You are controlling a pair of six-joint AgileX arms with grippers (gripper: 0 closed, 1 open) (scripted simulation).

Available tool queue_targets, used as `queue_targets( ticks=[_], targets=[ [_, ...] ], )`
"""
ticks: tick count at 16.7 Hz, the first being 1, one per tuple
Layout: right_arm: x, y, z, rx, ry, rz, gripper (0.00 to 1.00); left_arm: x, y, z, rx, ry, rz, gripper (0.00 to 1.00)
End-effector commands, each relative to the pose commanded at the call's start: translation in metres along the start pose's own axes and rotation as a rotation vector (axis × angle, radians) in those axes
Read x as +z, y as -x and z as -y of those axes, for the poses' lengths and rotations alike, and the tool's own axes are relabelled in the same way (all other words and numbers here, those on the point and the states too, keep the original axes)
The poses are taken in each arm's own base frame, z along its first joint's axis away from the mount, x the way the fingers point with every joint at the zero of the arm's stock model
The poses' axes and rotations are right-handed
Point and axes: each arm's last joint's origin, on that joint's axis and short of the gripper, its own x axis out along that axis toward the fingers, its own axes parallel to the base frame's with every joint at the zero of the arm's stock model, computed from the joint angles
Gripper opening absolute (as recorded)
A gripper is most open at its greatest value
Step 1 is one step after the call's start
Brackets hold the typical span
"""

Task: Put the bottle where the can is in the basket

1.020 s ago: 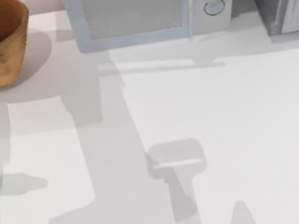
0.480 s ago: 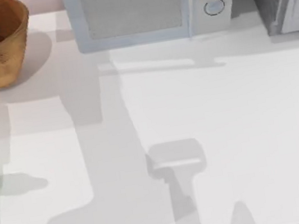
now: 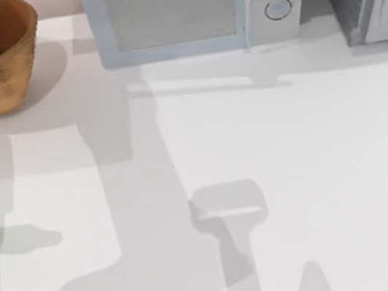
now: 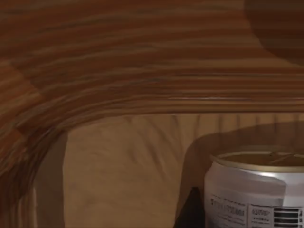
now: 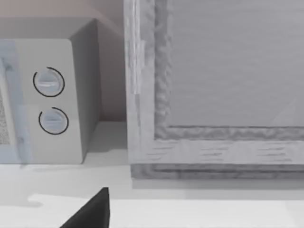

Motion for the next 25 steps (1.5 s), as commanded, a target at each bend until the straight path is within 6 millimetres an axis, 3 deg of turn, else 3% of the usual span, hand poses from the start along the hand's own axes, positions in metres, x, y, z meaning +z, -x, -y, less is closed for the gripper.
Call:
queue_targets(
  ticks=[5,6,10,13,16,18,20,23,25],
  targets=[
    [0.0,0.0,0.0,0.0,0.0,0.0,1.0,0.0,0.0,0.0,0.0,0.0,0.0,0.0],
    [0.0,0.0,0.0,0.0,0.0,0.0,1.0,0.005,0.019,0.001,0.005,-0.006,0.04,0.0],
    [0.0,0.0,0.0,0.0,0.0,0.0,1.0,0.004,0.03,0.003,0.031,0.001,0.047,0.0],
    [0.0,0.0,0.0,0.0,0.0,0.0,1.0,0.0,0.063,0.013,0.083,-0.004,0.087,0.0],
    [0.0,0.0,0.0,0.0,0.0,0.0,1.0,-0.015,0.118,0.034,0.142,-0.027,0.176,0.0],
    [0.0,0.0,0.0,0.0,0.0,0.0,1.0,-0.038,0.162,0.051,0.177,-0.046,0.259,0.0],
    [0.0,0.0,0.0,0.0,0.0,0.0,1.0,-0.074,0.204,0.067,0.205,-0.063,0.354,0.0],
    [0.0,0.0,0.0,0.0,0.0,0.0,1.0,-0.153,0.253,0.086,0.229,-0.083,0.518,0.0],
    [0.0,0.0,0.0,0.0,0.0,0.0,1.0,-0.213,0.268,0.093,0.233,-0.091,0.638,0.0]
  ],
)
